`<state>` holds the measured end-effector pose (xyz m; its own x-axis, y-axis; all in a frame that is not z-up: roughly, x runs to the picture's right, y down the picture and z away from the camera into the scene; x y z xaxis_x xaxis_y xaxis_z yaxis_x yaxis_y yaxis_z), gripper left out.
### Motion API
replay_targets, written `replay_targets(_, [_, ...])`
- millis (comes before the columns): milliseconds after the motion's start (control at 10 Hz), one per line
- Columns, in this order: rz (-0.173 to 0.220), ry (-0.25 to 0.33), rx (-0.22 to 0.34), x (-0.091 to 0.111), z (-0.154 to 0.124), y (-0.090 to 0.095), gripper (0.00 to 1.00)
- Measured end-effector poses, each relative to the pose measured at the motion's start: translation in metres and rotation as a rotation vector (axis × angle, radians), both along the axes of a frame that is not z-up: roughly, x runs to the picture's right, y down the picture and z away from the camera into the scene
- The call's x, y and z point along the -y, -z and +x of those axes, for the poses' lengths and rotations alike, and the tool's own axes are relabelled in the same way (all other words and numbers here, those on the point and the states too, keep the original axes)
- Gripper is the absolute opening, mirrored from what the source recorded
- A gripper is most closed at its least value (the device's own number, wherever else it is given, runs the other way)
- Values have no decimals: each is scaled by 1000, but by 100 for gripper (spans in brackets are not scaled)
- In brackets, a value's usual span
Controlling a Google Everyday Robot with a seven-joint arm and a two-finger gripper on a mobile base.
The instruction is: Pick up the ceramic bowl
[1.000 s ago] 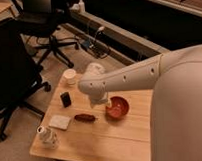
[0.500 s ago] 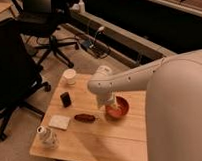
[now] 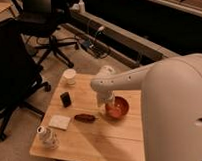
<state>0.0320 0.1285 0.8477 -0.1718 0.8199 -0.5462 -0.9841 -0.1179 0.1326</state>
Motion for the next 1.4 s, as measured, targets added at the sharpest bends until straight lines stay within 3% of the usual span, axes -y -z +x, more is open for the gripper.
replay_targets(200, [-7,12,18,0,-6,-5,18])
replay_targets(300, [-26,37,19,-4,-8,-6,7])
replay_targets(400, [-43,61,17,-8,-10,-6,1])
replay_targets(700, [-80,106,-12,-14,-6,-3,0])
replay_targets(900, [-90,109,-59,-2,-4,13,0])
replay_targets(1200, [-37,65,-130,36,0,56,0])
replay_targets(1400, [-17,23,-157,47,1,79,0])
